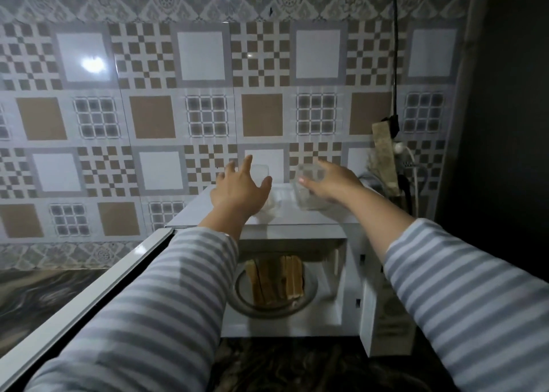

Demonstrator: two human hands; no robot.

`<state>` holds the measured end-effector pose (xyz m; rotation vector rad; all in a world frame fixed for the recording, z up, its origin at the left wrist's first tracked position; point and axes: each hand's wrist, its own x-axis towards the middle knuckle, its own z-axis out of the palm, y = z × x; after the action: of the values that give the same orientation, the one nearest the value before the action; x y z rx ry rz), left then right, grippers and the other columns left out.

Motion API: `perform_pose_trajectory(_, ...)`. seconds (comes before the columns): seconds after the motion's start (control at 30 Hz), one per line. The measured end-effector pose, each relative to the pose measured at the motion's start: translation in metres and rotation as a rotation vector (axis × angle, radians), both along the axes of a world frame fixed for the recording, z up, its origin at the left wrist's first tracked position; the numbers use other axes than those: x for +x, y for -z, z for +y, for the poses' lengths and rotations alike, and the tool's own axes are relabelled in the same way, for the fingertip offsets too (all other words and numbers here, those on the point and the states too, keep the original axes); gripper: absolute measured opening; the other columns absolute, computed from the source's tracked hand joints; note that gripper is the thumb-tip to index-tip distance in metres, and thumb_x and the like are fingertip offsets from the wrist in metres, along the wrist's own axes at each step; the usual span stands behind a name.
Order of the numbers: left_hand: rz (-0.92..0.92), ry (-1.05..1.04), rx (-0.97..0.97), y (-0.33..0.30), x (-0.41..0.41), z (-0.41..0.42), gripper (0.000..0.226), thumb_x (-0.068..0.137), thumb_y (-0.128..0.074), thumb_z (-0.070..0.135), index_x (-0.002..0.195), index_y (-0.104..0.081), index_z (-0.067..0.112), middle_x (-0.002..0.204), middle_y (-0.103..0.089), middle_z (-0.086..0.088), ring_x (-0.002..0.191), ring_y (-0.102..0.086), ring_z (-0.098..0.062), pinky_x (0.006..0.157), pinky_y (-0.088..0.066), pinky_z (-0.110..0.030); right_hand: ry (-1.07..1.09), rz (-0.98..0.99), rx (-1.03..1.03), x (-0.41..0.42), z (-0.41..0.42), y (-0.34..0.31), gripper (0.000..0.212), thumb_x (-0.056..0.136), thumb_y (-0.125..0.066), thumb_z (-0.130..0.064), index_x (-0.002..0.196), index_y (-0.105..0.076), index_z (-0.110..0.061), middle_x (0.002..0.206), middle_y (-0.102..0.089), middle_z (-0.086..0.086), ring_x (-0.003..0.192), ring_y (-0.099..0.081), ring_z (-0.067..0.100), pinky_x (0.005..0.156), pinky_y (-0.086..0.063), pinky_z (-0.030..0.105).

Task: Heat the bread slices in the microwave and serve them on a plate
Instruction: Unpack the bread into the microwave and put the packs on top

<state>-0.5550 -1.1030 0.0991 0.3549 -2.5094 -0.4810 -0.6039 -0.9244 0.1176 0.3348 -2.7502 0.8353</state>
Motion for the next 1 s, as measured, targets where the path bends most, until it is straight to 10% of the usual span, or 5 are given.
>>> perform_pose_trajectory(1.0, -0.374, -0.017, 0.19, 0.251, 0.43, 0.075, 0.059, 0.09, -0.052, 0.042, 0.144, -0.032, 0.029, 0.153, -0.027, -0.003, 0.136, -0.03, -0.029, 0.108, -0.035, -0.043, -0.144, -0.488, 0.277, 0.412, 0.046, 0.257, 0.058, 0.082, -0.053, -0.064, 0.128, -0.056, -0.029, 0.136, -0.051, 0.005, 0.124, -0.047, 0.032, 0.103, -0.04, 0.046)
